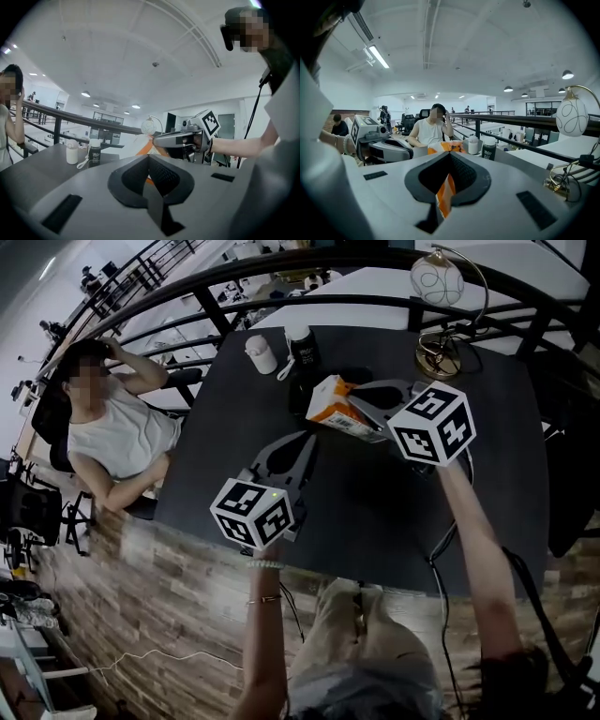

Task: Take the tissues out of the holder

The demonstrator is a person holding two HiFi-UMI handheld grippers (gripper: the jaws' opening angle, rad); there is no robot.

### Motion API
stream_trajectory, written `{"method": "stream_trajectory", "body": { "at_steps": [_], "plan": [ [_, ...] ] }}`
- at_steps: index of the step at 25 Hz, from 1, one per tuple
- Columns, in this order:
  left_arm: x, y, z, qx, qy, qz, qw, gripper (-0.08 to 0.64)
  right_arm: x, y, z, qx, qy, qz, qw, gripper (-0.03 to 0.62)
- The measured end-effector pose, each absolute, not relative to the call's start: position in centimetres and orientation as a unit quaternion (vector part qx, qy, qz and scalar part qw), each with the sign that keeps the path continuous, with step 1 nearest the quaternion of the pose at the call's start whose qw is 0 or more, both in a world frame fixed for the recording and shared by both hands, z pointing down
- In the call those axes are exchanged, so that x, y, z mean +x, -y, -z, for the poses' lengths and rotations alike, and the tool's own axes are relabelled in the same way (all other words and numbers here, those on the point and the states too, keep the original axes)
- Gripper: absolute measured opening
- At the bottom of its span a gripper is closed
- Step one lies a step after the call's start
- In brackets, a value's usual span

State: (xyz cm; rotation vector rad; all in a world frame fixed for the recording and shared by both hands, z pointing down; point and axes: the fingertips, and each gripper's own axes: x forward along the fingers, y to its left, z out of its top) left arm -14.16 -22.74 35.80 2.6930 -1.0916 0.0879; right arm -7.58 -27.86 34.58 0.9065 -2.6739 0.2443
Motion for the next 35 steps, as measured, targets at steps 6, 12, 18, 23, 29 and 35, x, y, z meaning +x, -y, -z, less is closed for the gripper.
{"method": "stream_trajectory", "body": {
  "at_steps": [6,12,18,23,29,35],
  "plan": [
    [-13.7,20.6,-36.8,0.913,0.386,-0.039,0.123,0.008,-7.3,26.1,-37.1,0.300,0.935,-0.104,0.158,0.012],
    [-13.7,19.4,-38.7,0.909,0.391,-0.051,0.136,0.008,-7.2,25.3,-39.6,0.305,0.931,-0.135,0.148,0.012],
    [-14.2,19.5,-40.6,0.904,0.395,-0.052,0.152,0.008,-7.8,25.5,-41.5,0.301,0.929,-0.133,0.171,0.014],
    [-14.2,19.7,-42.1,0.903,0.392,-0.059,0.167,0.008,-8.3,26.1,-43.6,0.300,0.923,-0.137,0.196,0.014],
    [-14.9,18.6,-43.6,0.897,0.397,-0.066,0.183,0.008,-10.5,25.4,-46.3,0.279,0.920,-0.124,0.247,0.012],
    [-16.4,18.8,-44.4,0.892,0.407,-0.066,0.188,0.008,-12.5,26.0,-47.5,0.271,0.918,-0.113,0.266,0.014]
  ]
}}
